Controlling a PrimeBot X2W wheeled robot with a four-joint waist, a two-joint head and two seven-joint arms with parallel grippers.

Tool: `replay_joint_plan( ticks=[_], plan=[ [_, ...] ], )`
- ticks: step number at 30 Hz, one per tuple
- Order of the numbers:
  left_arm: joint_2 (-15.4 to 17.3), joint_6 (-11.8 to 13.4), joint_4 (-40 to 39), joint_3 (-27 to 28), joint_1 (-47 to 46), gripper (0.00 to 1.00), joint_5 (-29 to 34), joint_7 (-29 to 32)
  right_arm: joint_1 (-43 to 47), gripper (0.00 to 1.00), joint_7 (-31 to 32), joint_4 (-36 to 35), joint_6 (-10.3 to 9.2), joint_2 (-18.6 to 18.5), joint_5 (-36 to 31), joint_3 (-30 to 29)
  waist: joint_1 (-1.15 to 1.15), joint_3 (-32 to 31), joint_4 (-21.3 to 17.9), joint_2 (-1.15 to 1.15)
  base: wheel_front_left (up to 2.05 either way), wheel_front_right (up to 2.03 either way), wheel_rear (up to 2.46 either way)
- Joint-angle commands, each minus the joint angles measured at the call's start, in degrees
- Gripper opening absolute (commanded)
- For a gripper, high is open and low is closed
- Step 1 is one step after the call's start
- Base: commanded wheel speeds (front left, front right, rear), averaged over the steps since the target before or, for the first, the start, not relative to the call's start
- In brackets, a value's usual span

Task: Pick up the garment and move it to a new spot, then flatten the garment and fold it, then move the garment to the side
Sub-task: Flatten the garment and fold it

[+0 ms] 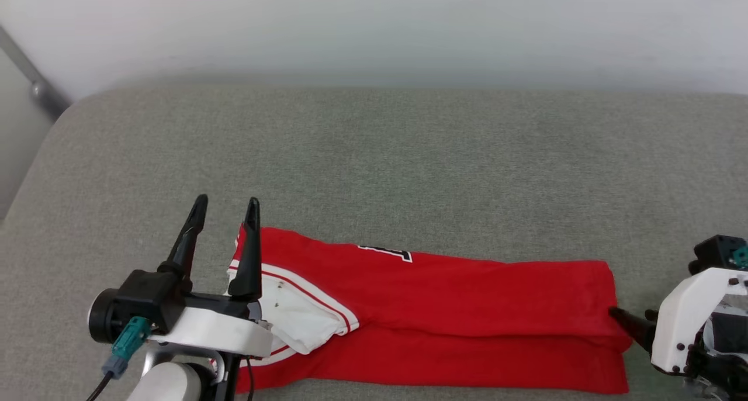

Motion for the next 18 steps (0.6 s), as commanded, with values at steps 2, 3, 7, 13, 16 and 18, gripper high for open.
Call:
replay_joint_plan(
  ticks=[2,3,7,13,16,18],
  plan=[
    [-0.8,-0.5,-0.4,-0.6,-1.2,1.00,1.2,-0.4,-1.1,1.00,0.2,2.7,-0.02,0.4,-0.1,0.1,0.00,2.4,2.3,0.00,0.00,0.00,0.00],
    [-1.0,-0.6,-0.4,-0.9,-1.3,1.00,1.4,-0.4,-1.7,1.00,0.1,3.8,-0.02,0.6,0.0,0.3,0.00,3.0,2.7,0.00,0.00,0.00,0.00],
    [-1.6,-0.9,0.2,-1.1,-1.9,1.00,2.1,-0.5,-2.4,1.00,0.5,9.2,-0.02,1.2,-0.1,0.5,0.00,4.3,3.8,0.00,0.00,0.00,0.00],
    [-1.7,-1.1,2.1,-1.6,-1.9,1.00,2.6,-0.6,-2.2,0.10,1.9,13.4,-0.02,2.0,1.8,3.9,0.00,4.4,3.7,0.00,0.00,0.00,0.00],
    [-1.7,-1.0,2.9,-1.6,-1.5,1.00,2.7,-0.6,-3.1,0.00,1.4,13.6,-0.02,1.0,2.8,5.2,0.00,3.8,3.2,0.00,0.00,0.00,0.00],
    [-1.6,-0.9,3.2,-1.7,-1.4,1.00,2.9,-0.6,-3.7,0.00,0.9,13.8,-0.03,-0.1,3.5,5.5,0.00,3.3,3.0,0.00,0.00,0.00,0.00]
  ],
)
